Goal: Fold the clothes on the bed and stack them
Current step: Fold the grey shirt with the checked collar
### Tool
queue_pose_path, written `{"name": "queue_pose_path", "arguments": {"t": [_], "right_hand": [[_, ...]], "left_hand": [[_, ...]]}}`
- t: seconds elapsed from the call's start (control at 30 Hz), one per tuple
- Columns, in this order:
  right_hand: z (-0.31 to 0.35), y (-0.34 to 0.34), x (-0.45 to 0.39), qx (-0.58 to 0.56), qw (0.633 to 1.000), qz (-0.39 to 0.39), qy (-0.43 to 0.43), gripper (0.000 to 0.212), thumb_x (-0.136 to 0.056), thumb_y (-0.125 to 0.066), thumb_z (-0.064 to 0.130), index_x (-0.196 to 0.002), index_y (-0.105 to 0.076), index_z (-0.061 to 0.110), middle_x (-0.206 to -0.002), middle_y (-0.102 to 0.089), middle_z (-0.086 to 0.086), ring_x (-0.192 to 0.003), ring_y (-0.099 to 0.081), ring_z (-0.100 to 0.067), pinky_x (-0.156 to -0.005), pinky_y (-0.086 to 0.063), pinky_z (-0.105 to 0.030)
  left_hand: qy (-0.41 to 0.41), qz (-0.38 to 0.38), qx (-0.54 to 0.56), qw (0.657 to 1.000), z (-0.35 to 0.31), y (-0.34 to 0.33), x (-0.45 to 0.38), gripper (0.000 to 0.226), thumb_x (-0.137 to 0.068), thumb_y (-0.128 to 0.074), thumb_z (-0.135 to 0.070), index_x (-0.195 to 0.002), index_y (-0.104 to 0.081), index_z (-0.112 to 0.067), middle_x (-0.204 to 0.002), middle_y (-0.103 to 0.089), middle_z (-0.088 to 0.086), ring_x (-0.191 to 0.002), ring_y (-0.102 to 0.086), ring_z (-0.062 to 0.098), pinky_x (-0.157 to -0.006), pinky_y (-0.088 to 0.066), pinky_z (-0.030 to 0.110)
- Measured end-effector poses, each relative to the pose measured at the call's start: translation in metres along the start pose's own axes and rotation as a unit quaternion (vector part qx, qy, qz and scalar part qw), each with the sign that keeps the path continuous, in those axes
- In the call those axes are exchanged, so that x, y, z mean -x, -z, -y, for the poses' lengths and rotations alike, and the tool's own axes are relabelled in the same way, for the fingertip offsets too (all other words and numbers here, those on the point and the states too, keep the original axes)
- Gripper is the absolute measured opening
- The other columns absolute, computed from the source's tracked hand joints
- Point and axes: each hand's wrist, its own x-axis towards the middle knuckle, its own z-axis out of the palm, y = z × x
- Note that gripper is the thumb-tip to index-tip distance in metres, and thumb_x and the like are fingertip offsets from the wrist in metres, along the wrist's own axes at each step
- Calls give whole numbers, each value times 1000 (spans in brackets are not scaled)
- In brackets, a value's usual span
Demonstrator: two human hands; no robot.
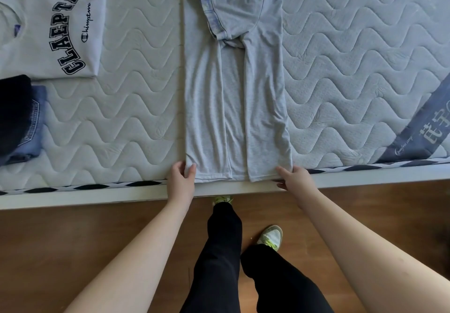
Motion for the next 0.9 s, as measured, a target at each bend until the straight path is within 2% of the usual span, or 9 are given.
{"name": "queue_pose_path", "arguments": {"t": [0.07, 0.13, 0.3, 0.4, 0.47, 0.57, 0.63, 0.77, 0.9], "right_hand": [[-1, 0, 1, -81, 996, 10, -22, 19, -94, -64, 19, -107, -66, 5, -100, -69, -9, -81, -68, -22, -67, -59, -29], [-2, 0, 2, -103, 995, 3, -16, 12, -93, -66, 17, -99, -66, 7, -96, -70, -10, -77, -69, -20, -59, -56, -23], [-3, 13, 19, -91, 995, -27, 30, 16, -92, -67, 16, -100, -68, 3, -87, -73, -9, -72, -73, -19, -65, -58, -28], [-4, 29, 44, -20, 998, -48, 44, 13, -90, -68, 22, -93, -71, 10, -82, -74, -10, -75, -73, -28, -81, -58, -48], [-7, 39, 65, 7, 997, -54, 48, 13, -88, -69, 24, -95, -69, 13, -85, -74, -10, -77, -73, -31, -86, -55, -53], [-9, 49, 104, 23, 993, -86, 77, 35, -87, -71, 25, -118, -56, 19, -88, -69, 0, -66, -71, -11, -71, -59, -32], [-11, 56, 129, 34, 986, -115, 120, 41, -88, -69, 23, -120, -46, 35, -82, -64, 3, -58, -65, 3, -50, -45, -9], [-15, 70, 168, 98, 975, -92, 177, 18, -90, -67, 27, -93, -60, 44, -82, -67, 6, -67, -62, 1, -54, -41, -7], [-22, 85, 201, 179, 961, -21, 208, 14, -89, -68, 34, -97, -62, 44, -84, -66, 16, -76, -61, 3, -61, -40, -5]], "left_hand": [[31, 39, 14, 999, -1, -1, 1, 23, -94, -59, -41, -96, -58, -18, -94, -59, -3, -91, -54, 21, -68, -44, 28], [31, 45, 45, 998, -3, -1, 5, 21, -94, -60, -38, -79, -48, -30, -84, -54, -11, -82, -51, 16, -63, -40, 20], [51, 79, 136, 986, -2, 1, 30, 3, -97, -58, -29, -98, -60, -26, -102, -67, -5, -85, -67, 13, -77, -56, 32], [46, 67, 99, 992, 0, 8, 62, 6, -96, -59, -30, -99, -59, -25, -99, -69, -3, -67, -65, 5, -65, -52, 24], [51, 50, 107, 992, -3, 13, 84, 6, -95, -61, -26, -100, -57, -26, -101, -69, 0, -66, -64, 6, -60, -48, 19], [56, 34, 138, 988, -9, 26, 118, 34, -94, -63, -19, -121, -45, -29, -104, -64, -4, -69, -67, 12, -60, -50, 19], [36, 56, 134, 989, -12, 35, 138, 40, -94, -63, -18, -121, -43, -40, -106, -61, -10, -66, -69, 13, -60, -52, 20], [-41, 133, 2, 990, -13, 51, 165, 20, -95, -59, -31, -85, -57, -49, -103, -65, -12, -74, -69, 9, -66, -51, 21], [-35, 182, -31, 982, -8, 74, 188, 23, -90, -63, -29, -91, -61, -51, -98, -64, -8, -93, -62, 14, -78, -48, 21]]}}
